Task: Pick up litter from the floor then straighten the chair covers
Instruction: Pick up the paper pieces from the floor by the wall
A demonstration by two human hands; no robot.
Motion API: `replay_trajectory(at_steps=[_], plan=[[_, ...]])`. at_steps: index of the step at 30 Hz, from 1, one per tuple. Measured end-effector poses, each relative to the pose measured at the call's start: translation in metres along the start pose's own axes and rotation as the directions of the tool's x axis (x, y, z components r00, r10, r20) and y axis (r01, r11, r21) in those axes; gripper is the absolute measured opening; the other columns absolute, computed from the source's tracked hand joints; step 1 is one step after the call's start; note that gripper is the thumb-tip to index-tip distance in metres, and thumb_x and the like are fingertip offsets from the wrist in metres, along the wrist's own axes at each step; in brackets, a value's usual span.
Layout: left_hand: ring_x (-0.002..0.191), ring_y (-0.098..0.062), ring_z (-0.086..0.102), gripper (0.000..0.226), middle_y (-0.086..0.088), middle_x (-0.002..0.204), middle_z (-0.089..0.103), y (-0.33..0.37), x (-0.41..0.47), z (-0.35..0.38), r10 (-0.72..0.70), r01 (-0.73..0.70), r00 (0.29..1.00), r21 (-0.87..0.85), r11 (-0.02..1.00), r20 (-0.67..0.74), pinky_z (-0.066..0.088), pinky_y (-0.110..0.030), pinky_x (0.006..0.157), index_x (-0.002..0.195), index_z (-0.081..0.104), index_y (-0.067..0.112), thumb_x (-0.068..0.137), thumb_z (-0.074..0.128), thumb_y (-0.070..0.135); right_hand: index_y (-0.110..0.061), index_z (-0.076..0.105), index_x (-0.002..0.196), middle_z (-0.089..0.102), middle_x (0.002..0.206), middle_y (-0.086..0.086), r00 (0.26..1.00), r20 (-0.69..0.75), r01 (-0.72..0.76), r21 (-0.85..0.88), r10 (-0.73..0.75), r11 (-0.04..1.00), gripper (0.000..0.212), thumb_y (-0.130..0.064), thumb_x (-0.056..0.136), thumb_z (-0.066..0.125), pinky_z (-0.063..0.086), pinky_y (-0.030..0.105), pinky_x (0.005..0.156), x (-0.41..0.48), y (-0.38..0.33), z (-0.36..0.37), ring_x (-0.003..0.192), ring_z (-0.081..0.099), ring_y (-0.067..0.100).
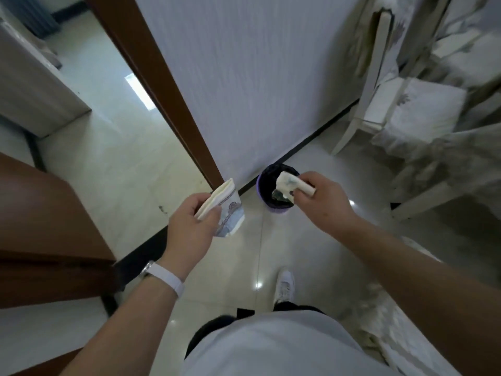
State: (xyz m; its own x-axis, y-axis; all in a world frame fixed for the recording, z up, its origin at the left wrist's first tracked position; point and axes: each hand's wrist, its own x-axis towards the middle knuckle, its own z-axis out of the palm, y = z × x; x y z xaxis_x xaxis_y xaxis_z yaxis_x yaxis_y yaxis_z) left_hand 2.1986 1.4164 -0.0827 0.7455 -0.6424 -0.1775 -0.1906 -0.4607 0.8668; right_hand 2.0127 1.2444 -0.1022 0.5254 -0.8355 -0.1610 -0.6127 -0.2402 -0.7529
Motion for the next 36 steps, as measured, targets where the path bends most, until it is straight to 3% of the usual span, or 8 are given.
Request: replay_trajectory(at_steps=[4, 9, 12, 16, 21, 25, 32, 36], plan=[[0.071, -0.001, 0.062, 0.022, 0.010, 0.083, 0.067, 0.014, 0.039, 0.019, 0.034, -0.037, 0.995, 0.028, 0.999, 0.097, 0.050, -0.016, 0.055, 0.087, 0.064, 0.036, 0.090, 0.066, 0.014, -0.032, 0.059, 0.089, 0.061, 0.074, -0.008, 0.996, -0.048, -0.074, 0.026, 0.076, 0.997, 0.013, -0.019, 0.085, 0.061, 0.043, 0.026, 0.058, 0.035, 0.014, -0.011, 0.068, 0.057, 0.011], [0.077, -0.007, 0.064, 0.011, 0.013, 0.086, 0.066, 0.005, 0.104, 0.032, -0.015, -0.001, 0.984, 0.089, 0.996, 0.179, 0.059, -0.036, 0.065, 0.093, 0.066, 0.033, 0.090, 0.066, 0.023, -0.032, 0.061, 0.091, 0.061, 0.073, -0.009, 0.978, -0.072, -0.191, 0.047, 0.194, 0.980, 0.012, -0.022, 0.085, 0.061, 0.044, 0.027, 0.058, 0.072, 0.023, -0.001, 0.067, 0.058, 0.011], [0.073, -0.008, 0.064, 0.012, 0.006, 0.086, 0.067, 0.002, 0.146, 0.049, 0.000, -0.018, 0.970, 0.071, 0.997, 0.244, 0.055, -0.027, 0.059, 0.094, 0.066, 0.028, 0.090, 0.066, 0.017, -0.030, 0.064, 0.095, 0.062, 0.073, -0.009, 0.962, -0.102, -0.248, 0.045, 0.252, 0.968, 0.013, -0.022, 0.085, 0.061, 0.046, 0.028, 0.057, 0.097, 0.030, 0.009, 0.066, 0.059, 0.012], [0.060, 0.005, 0.058, 0.012, 0.000, 0.084, 0.065, 0.001, 0.209, 0.075, -0.005, -0.024, 0.916, 0.067, 0.997, 0.401, 0.043, -0.010, 0.050, 0.093, 0.066, 0.023, 0.091, 0.066, 0.011, -0.030, 0.063, 0.096, 0.062, 0.076, -0.009, 0.922, -0.143, -0.360, 0.033, 0.361, 0.932, 0.013, -0.023, 0.085, 0.059, 0.048, 0.029, 0.062, 0.139, 0.032, 0.026, 0.070, 0.060, 0.015], [0.062, 0.001, 0.057, 0.011, 0.007, 0.079, 0.064, -0.005, 0.298, 0.098, 0.035, -0.114, 0.819, 0.103, 0.988, 0.573, 0.044, -0.015, 0.053, 0.091, 0.065, 0.025, 0.089, 0.065, 0.014, -0.035, 0.058, 0.090, 0.061, 0.076, -0.010, 0.845, -0.208, -0.492, 0.056, 0.492, 0.869, 0.013, -0.022, 0.086, 0.060, 0.043, 0.027, 0.061, 0.191, 0.031, 0.049, 0.073, 0.059, 0.014], [0.073, -0.013, 0.060, 0.007, 0.008, 0.081, 0.064, -0.031, 0.365, 0.134, 0.018, -0.175, 0.793, 0.200, 0.964, 0.609, 0.051, -0.029, 0.065, 0.095, 0.065, 0.024, 0.088, 0.066, 0.021, -0.027, 0.060, 0.094, 0.059, 0.073, -0.007, 0.837, -0.200, -0.513, 0.042, 0.510, 0.858, 0.007, -0.023, 0.088, 0.058, 0.042, 0.026, 0.056, 0.230, 0.040, 0.075, 0.069, 0.057, 0.015], [0.068, 0.006, 0.057, 0.009, 0.015, 0.081, 0.063, -0.094, 0.412, 0.218, -0.035, -0.171, 0.752, 0.245, 0.954, 0.659, 0.047, -0.016, 0.060, 0.092, 0.064, 0.027, 0.087, 0.065, 0.019, -0.024, 0.063, 0.098, 0.059, 0.073, -0.009, 0.822, -0.176, -0.540, 0.062, 0.541, 0.840, 0.012, -0.021, 0.088, 0.059, 0.038, 0.020, 0.052, 0.286, 0.115, 0.123, 0.064, 0.054, 0.007], [0.066, 0.011, 0.055, 0.008, 0.015, 0.083, 0.062, -0.159, 0.429, 0.273, -0.078, -0.128, 0.779, 0.280, 0.951, 0.622, 0.038, -0.005, 0.053, 0.094, 0.063, 0.025, 0.088, 0.065, 0.020, -0.025, 0.062, 0.095, 0.062, 0.075, -0.005, 0.811, -0.131, -0.565, 0.077, 0.570, 0.822, 0.011, -0.020, 0.087, 0.058, 0.039, 0.020, 0.051, 0.312, 0.186, 0.164, 0.063, 0.055, 0.010]])
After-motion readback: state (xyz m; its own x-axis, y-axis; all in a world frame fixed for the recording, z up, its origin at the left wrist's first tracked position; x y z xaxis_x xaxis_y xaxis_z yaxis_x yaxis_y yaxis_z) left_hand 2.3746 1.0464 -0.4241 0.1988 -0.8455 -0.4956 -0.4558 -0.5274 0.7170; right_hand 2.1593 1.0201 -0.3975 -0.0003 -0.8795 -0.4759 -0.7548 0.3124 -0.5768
